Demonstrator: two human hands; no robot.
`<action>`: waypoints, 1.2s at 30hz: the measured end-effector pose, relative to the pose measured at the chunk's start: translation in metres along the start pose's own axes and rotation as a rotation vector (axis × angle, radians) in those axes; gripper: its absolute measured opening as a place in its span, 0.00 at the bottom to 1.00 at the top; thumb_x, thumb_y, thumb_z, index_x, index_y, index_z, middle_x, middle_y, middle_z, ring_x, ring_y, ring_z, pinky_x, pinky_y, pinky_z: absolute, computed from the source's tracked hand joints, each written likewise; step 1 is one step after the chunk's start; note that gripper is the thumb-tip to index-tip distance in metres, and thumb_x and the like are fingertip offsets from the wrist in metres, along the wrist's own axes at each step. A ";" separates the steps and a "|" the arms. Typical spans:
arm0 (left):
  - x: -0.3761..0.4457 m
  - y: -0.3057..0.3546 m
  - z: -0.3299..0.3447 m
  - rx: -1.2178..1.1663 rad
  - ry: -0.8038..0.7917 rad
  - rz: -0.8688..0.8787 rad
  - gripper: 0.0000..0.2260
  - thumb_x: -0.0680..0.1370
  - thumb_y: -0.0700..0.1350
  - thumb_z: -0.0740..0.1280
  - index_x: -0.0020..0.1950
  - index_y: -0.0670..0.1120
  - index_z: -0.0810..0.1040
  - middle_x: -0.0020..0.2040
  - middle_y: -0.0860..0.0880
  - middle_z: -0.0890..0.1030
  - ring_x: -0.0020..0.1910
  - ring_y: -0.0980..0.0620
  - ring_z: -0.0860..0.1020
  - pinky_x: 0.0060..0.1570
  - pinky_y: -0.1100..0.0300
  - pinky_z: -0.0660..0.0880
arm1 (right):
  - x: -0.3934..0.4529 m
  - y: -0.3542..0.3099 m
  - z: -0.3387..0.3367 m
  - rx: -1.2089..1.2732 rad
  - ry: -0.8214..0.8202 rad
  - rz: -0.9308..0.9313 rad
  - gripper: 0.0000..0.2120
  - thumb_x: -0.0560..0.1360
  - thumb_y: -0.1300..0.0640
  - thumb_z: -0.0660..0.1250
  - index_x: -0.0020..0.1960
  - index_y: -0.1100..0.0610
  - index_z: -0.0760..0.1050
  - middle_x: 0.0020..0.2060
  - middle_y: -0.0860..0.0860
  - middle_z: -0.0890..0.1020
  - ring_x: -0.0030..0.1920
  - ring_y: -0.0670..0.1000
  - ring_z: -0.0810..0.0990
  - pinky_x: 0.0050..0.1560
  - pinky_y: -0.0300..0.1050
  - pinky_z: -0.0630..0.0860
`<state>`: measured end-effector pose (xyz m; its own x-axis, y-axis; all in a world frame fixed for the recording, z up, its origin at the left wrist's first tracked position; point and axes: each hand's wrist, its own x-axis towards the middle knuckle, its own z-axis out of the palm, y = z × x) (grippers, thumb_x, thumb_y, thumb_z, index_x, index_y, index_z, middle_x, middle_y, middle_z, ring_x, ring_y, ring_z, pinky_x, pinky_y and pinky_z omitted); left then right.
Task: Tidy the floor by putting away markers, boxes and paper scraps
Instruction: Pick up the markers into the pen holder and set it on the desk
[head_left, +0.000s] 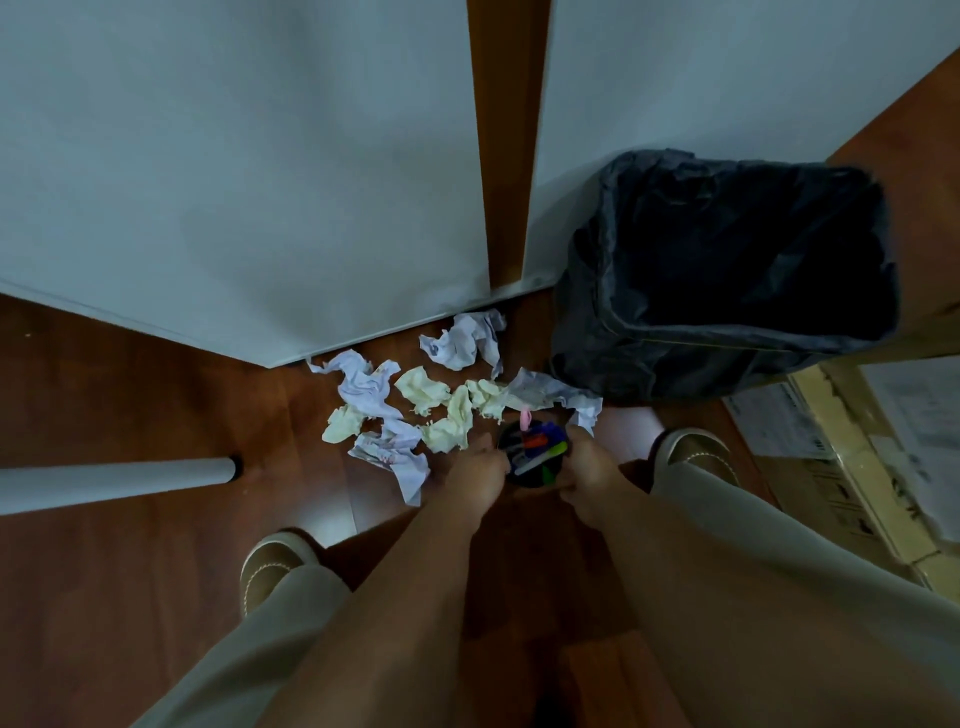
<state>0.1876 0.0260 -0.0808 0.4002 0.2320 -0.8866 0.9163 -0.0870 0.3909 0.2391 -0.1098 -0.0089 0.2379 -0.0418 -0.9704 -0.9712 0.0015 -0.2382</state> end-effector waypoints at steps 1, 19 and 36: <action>-0.013 0.011 -0.002 -0.002 -0.043 -0.003 0.29 0.67 0.48 0.63 0.70 0.49 0.73 0.68 0.49 0.75 0.67 0.45 0.73 0.67 0.46 0.71 | 0.004 -0.001 0.002 0.020 0.001 0.013 0.23 0.82 0.45 0.54 0.68 0.59 0.71 0.63 0.60 0.77 0.57 0.57 0.77 0.38 0.44 0.68; -0.181 0.044 -0.107 -0.107 -0.140 0.165 0.18 0.77 0.30 0.58 0.60 0.48 0.77 0.50 0.51 0.80 0.50 0.54 0.78 0.45 0.62 0.76 | -0.110 0.019 0.046 0.235 0.074 -0.275 0.18 0.79 0.49 0.57 0.55 0.60 0.80 0.46 0.53 0.82 0.43 0.52 0.76 0.43 0.47 0.69; -0.376 0.036 -0.265 -0.244 -0.343 0.876 0.20 0.74 0.31 0.65 0.63 0.47 0.80 0.54 0.44 0.85 0.54 0.47 0.83 0.52 0.56 0.79 | -0.389 0.093 0.130 0.836 -0.149 -0.865 0.11 0.77 0.69 0.58 0.49 0.65 0.80 0.40 0.53 0.76 0.32 0.43 0.73 0.27 0.31 0.75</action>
<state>0.0668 0.1918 0.3327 0.9567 -0.1175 -0.2662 0.2796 0.1178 0.9529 0.0574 0.0363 0.3414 0.8570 -0.2329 -0.4597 -0.1966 0.6768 -0.7095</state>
